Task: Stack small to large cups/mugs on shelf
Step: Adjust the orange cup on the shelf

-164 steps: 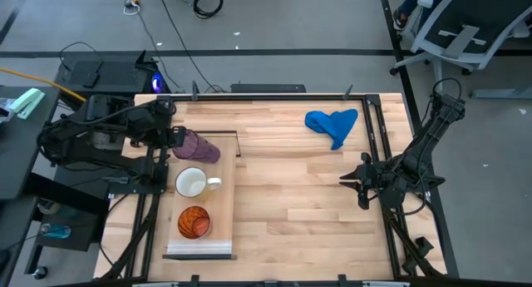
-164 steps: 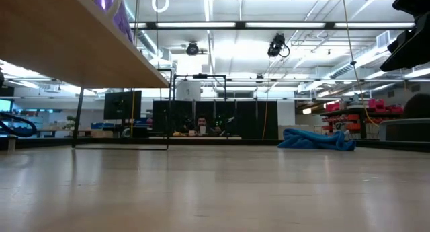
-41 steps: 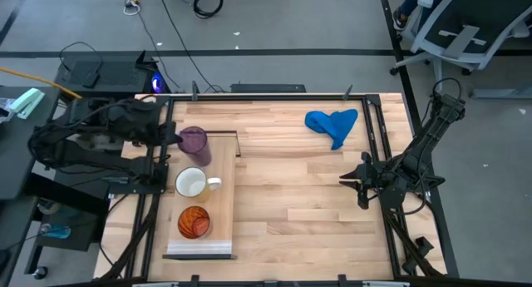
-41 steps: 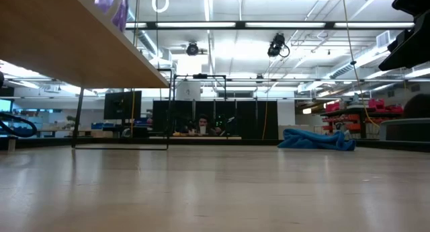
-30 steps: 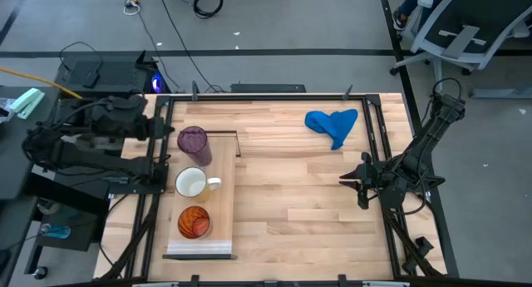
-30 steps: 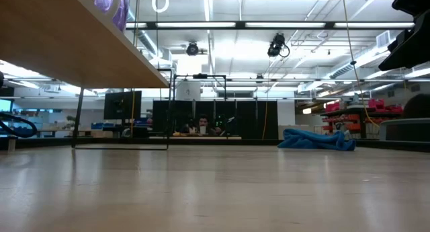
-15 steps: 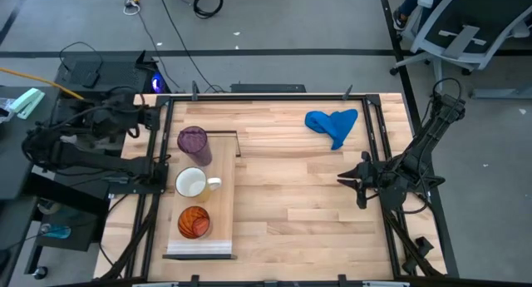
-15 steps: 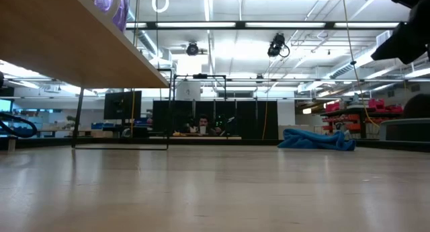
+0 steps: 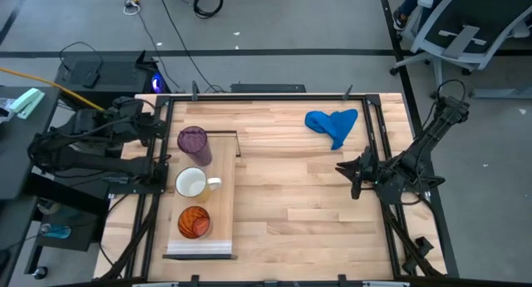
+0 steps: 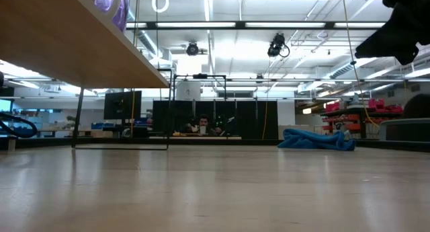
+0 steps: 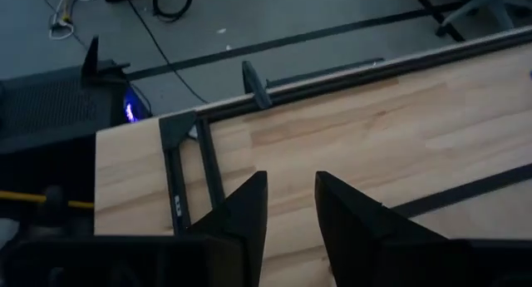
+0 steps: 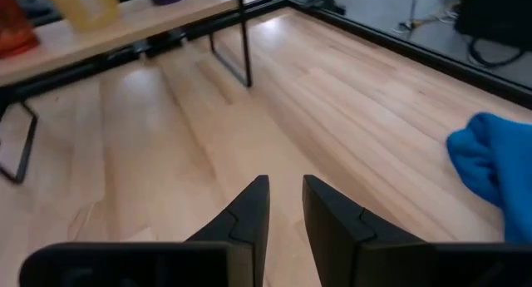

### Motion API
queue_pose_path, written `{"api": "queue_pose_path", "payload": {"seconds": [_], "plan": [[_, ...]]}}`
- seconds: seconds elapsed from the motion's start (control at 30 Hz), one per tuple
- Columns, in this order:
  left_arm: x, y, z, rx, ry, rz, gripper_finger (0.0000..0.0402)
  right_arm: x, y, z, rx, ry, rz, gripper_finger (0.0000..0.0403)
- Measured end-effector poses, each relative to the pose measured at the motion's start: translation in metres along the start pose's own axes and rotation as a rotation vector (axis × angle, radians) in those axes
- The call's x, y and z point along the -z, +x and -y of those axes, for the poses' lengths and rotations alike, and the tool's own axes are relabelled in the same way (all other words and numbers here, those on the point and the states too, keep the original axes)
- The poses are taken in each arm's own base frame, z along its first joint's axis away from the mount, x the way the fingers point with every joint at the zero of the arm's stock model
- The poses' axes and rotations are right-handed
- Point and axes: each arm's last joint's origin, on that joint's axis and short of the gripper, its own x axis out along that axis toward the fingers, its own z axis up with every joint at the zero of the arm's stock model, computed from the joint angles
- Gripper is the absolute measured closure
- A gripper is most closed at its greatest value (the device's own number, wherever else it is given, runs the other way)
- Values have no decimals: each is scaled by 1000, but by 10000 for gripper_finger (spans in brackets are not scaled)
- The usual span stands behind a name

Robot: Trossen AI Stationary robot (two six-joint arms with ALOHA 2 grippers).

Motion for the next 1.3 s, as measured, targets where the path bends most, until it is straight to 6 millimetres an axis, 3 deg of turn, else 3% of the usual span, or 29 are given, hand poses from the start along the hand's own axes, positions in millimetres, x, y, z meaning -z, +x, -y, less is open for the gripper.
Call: {"api": "queue_pose_path", "payload": {"seconds": [0.27, 0.53, 0.93, 1.3], "plan": [[29, 17, -3, 30, 28, -161, 306, -4, 7, 4, 61, 125, 15, 320], [54, 32, -12, 9, 86, -194, 323, -13, 10, -3, 27, 270, 70, 320], [60, 32, -14, 95, 157, -292, 341, -20, 14, -14, -2, 398, 126, 320], [60, 31, -9, 209, 199, -369, 356, -26, 40, -42, -11, 346, 202, 324]]}}
